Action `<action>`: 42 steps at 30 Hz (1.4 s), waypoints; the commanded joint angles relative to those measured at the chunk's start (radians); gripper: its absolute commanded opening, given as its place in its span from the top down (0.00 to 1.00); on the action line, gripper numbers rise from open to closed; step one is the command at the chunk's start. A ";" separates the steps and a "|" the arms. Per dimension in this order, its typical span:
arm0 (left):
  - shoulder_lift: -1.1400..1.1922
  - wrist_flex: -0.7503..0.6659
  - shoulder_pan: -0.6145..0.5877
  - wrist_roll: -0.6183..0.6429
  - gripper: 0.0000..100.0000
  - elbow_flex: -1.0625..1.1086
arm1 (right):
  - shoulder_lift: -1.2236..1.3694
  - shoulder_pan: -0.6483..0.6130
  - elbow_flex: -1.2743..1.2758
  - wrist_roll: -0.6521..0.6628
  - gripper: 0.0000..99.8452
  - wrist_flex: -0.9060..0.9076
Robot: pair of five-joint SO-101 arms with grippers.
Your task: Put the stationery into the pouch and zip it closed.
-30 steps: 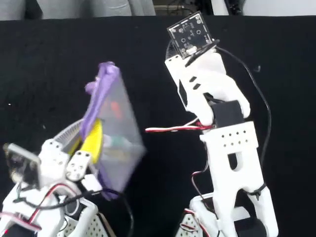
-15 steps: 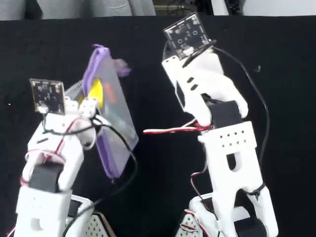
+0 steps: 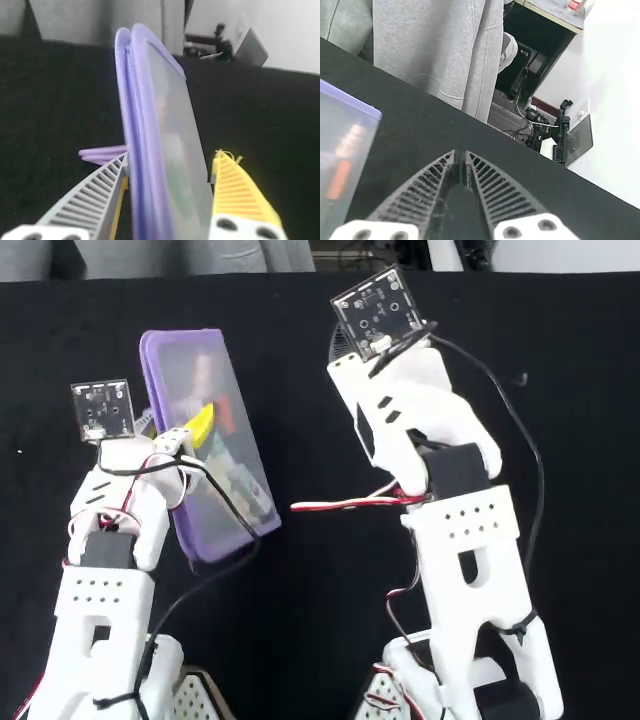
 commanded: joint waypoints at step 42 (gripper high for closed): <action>-0.847 0.773 0.062 -0.049 0.97 -0.366 | -0.499 -0.006 0.004 -0.098 0.99 0.371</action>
